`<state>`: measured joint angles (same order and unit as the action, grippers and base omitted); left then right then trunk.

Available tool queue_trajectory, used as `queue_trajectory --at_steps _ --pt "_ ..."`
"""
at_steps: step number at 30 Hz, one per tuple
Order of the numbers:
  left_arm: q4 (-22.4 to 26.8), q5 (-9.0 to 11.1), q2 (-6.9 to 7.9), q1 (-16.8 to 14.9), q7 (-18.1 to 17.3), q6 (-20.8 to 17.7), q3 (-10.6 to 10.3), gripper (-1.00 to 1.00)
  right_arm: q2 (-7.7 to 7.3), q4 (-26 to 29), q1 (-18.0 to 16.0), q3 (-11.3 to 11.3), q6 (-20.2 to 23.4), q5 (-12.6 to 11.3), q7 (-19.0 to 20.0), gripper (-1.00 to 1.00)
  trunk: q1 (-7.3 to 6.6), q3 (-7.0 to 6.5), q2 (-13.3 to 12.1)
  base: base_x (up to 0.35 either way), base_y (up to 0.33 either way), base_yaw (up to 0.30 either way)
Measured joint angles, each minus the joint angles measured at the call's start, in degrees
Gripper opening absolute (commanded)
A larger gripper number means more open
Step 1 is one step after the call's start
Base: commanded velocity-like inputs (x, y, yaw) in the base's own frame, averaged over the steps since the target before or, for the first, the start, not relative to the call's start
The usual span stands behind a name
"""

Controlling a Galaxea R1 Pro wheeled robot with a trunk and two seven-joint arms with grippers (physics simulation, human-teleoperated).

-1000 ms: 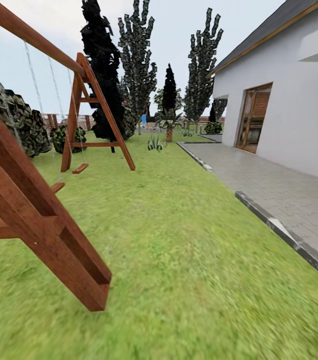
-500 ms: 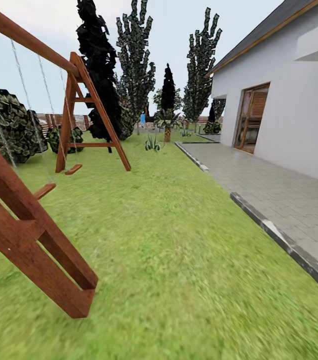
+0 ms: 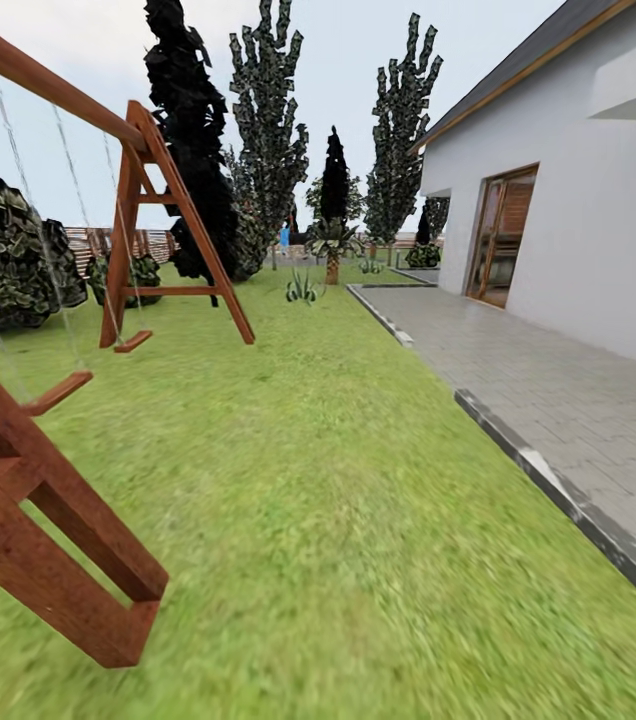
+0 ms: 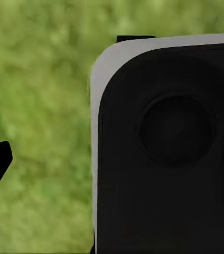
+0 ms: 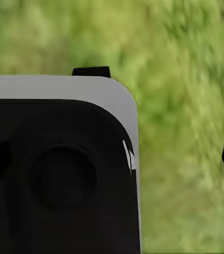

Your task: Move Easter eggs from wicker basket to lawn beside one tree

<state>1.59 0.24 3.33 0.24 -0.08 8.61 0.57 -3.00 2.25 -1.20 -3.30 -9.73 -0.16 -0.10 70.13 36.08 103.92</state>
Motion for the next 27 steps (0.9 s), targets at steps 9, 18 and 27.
queue_trajectory --at_steps 9,18,27 --pt "0.0 0.0 0.00 0.0 0.0 0.0 0.0 1.00 0.00 0.0 0.0 0.0 0.0 0.0 0.0 1.00 0.00 0.00 0.0 0.251 -0.212 0.000" --pt "0.0 0.0 0.00 0.0 0.0 0.0 0.0 1.00 0.00 0.0 0.0 0.0 0.0 0.0 0.0 1.00 0.00 0.00 0.0 0.252 -0.209 0.000" --pt "0.0 0.0 0.00 0.0 0.0 0.0 0.0 1.00 0.00 0.0 0.0 0.0 0.0 0.0 0.0 1.00 0.00 0.00 0.0 0.252 -0.209 0.000"
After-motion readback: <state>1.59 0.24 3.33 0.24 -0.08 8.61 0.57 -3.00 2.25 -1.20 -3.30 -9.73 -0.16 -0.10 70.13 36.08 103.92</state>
